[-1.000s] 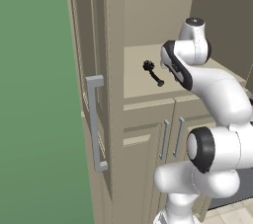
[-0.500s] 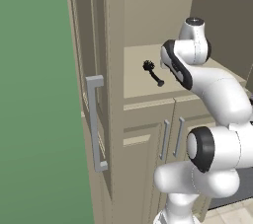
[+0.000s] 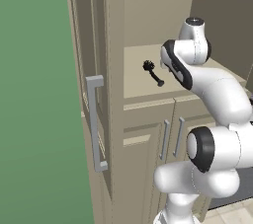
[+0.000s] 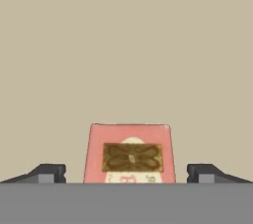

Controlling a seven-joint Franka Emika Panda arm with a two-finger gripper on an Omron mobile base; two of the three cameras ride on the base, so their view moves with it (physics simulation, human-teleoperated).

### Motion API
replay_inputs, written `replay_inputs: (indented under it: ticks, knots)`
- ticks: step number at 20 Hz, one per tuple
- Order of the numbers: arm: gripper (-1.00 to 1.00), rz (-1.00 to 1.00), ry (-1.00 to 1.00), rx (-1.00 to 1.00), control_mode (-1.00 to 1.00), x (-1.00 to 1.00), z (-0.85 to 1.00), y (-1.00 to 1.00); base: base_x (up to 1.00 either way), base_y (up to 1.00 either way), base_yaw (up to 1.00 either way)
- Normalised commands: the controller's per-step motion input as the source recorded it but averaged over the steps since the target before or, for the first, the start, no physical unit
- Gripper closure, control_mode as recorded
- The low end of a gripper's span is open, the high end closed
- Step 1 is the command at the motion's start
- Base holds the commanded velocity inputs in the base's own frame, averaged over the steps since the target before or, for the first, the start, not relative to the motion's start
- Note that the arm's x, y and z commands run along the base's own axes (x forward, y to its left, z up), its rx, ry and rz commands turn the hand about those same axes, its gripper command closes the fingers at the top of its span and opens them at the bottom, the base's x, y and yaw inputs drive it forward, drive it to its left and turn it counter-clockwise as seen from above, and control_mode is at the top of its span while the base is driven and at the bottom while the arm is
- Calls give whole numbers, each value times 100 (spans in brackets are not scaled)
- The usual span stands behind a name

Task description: Pick up the dish brush and bar soap from the sink, and place them back in the cabinet, and close the cabinet doors.

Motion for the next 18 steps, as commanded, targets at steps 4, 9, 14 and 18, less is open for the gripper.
replay_inputs:
  ticks: [4, 9, 14, 18]
  knots:
    - [-100, 0, -4, 0, -100, -4, 0, 0, 0, 0, 0]
    - [-100, 0, -13, 0, -100, -31, 0, 0, 0, 0, 0]
    - [-100, 0, -16, 0, -100, -47, 0, 0, 0, 0, 0]
    - [-100, 0, -15, 0, -100, -51, 0, 0, 0, 0, 0]
